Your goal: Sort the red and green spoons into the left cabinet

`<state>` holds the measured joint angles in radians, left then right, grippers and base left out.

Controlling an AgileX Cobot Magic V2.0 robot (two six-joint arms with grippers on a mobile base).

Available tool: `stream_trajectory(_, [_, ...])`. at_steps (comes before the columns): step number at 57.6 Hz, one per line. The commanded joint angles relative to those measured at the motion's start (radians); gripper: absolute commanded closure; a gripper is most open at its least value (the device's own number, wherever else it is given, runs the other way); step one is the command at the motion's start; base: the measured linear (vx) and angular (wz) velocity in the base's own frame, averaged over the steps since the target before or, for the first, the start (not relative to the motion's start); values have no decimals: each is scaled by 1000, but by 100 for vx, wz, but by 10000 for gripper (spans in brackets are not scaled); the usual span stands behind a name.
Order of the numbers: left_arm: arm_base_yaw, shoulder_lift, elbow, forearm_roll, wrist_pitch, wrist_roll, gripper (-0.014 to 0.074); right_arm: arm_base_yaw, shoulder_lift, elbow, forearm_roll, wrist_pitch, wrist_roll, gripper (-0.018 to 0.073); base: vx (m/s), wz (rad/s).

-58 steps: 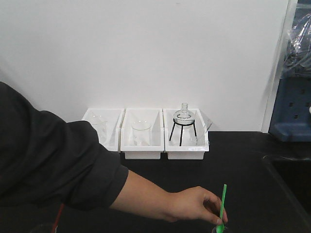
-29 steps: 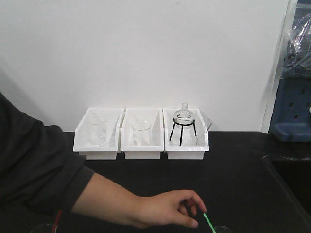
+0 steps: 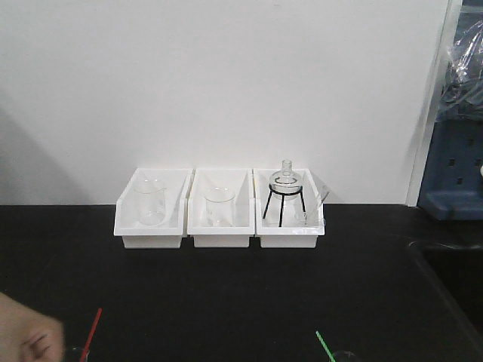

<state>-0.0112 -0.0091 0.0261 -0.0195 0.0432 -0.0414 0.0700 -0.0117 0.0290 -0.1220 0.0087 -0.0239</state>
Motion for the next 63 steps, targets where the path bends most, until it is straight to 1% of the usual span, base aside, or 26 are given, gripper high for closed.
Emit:
stream_trajectory(1, [0,-10,-2,0,-89,-1,603,1,-13,8,-1,-110,7,568,0,0])
stream_trajectory(8, [0,-10,-3,0,-105,-14,603,1,-13,-17,23,-119,75,565,0,0])
stream_trajectory(13, [0,-10,-16,0,-121,-18,603,1,-13,-66,31,-92,80,565,0,0])
stream_trajectory(19, [0,-10,-53,0,-145,-19,603,1,-13,-150,31,17,77,565,0,0])
stream_trajectory(29, [0,-9,-180,-1,-129,-18,603,1,-3,-306,28,237,77,565,0,0])
stream_trajectory(33, [0,2,-252,-1,-95,-18,603,1,22,-364,28,311,77,565,0,0])
stream_trajectory(38, [0,34,-335,0,-14,-15,603,1,76,-420,26,369,77,564,0,0])
stream_trajectory(45, [0,114,-426,0,69,-15,603,1,166,-458,-1,362,77,560,0,0])
stream_trajectory(56, [0,210,-436,0,64,-15,603,1,288,-458,-14,339,77,547,0,0])
stream_trajectory(63, [0,256,-436,0,85,-15,601,1,354,-458,-19,295,77,524,0,0])
